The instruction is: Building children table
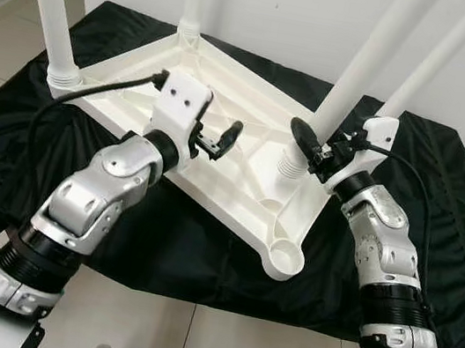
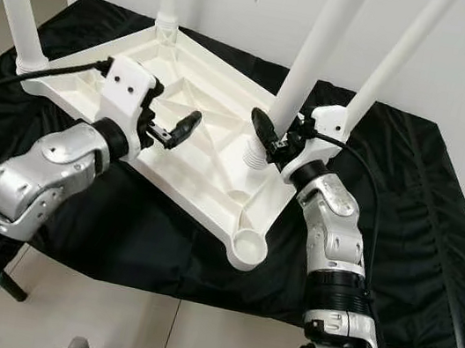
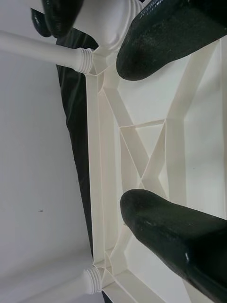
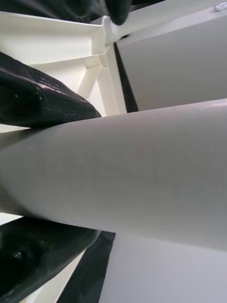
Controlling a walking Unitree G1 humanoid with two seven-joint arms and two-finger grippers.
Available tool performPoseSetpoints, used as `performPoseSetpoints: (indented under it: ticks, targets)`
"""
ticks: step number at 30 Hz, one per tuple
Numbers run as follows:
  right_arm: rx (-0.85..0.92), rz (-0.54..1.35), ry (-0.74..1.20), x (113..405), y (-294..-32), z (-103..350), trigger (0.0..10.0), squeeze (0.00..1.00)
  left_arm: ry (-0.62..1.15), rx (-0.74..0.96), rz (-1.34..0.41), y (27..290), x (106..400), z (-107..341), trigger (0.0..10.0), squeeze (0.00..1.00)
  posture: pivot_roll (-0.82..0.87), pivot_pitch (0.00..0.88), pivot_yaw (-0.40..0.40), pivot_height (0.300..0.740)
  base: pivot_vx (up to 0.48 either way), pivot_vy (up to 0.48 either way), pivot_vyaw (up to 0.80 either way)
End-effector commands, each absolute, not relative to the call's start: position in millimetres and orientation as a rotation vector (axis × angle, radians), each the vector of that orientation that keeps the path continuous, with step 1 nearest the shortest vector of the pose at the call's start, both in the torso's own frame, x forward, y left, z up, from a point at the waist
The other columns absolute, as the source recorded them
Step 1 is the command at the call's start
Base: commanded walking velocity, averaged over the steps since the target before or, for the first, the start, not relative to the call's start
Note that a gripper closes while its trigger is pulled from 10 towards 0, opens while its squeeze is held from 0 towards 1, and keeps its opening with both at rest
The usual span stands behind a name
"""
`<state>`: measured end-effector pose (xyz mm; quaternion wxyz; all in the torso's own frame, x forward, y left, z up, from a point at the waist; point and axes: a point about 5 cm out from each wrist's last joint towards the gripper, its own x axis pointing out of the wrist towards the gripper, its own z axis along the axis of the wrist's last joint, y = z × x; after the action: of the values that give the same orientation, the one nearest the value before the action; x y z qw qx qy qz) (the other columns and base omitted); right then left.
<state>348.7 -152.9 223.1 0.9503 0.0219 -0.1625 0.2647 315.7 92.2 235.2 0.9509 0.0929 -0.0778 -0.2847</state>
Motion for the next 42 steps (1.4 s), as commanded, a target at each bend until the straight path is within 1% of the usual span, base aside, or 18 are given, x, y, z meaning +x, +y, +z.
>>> performPoseSetpoints:
  ticks: [1,7,14,20,23,25,29,32,36,37,39,42]
  targets:
    - [0.062,0.521,-0.361,345,-158,226,10.0,0.00,-0.144,0.209,-0.647,86,312,228,10.0,0.00,0.02,0.078,-0.088,0.740,0.000,0.000,0.00]
    - [0.127,0.554,-0.414,332,-159,227,10.0,0.00,-0.109,0.252,-0.716,82,304,207,10.0,0.00,0.02,0.084,-0.088,0.740,0.000,0.000,0.00]
    - [0.165,0.618,-0.432,318,-157,225,10.0,0.00,-0.057,0.365,-0.822,76,289,175,10.0,0.00,0.02,0.093,-0.086,0.740,0.000,0.000,0.00]
    - [0.161,0.618,-0.430,317,-158,225,10.0,0.00,-0.050,0.382,-0.864,74,285,170,10.0,0.00,0.01,0.099,-0.086,0.740,0.000,0.000,0.00]
    - [0.158,0.618,-0.434,316,-162,227,10.0,0.00,-0.050,0.399,-0.911,72,281,164,10.0,0.00,0.01,0.101,-0.085,0.740,0.000,0.000,0.00]
    - [0.151,0.620,-0.438,315,-164,228,10.0,0.00,-0.047,0.422,-0.974,68,279,159,10.0,0.00,0.01,0.109,-0.083,0.740,0.000,0.000,0.00]
    - [0.148,0.621,-0.439,314,-165,228,10.0,0.00,-0.047,0.439,-0.997,67,278,157,10.0,0.00,0.01,0.109,-0.083,0.740,0.000,0.000,0.00]
    - [0.145,0.622,-0.438,312,-167,229,10.0,0.00,-0.031,0.528,-1.076,63,277,147,10.0,0.00,0.01,0.114,-0.080,0.740,0.000,0.000,0.00]
    - [0.145,0.621,-0.438,311,-167,229,10.0,0.00,-0.030,0.545,-1.092,63,277,145,10.0,0.00,0.01,0.114,-0.080,0.740,0.000,0.000,0.00]
    - [0.143,0.621,-0.438,311,-167,230,10.0,0.00,-0.043,0.594,-1.137,62,275,145,10.0,0.00,0.01,0.118,-0.076,0.740,0.000,0.000,0.00]
    - [0.143,0.621,-0.438,311,-167,230,10.0,0.00,-0.043,0.594,-1.137,62,275,145,10.0,0.00,0.01,0.118,-0.076,0.740,0.000,0.000,0.00]
    - [0.134,0.616,-0.439,310,-169,231,10.0,0.00,-0.038,0.690,-1.240,67,274,147,10.0,0.00,0.00,0.121,-0.067,0.740,0.000,0.000,0.00]
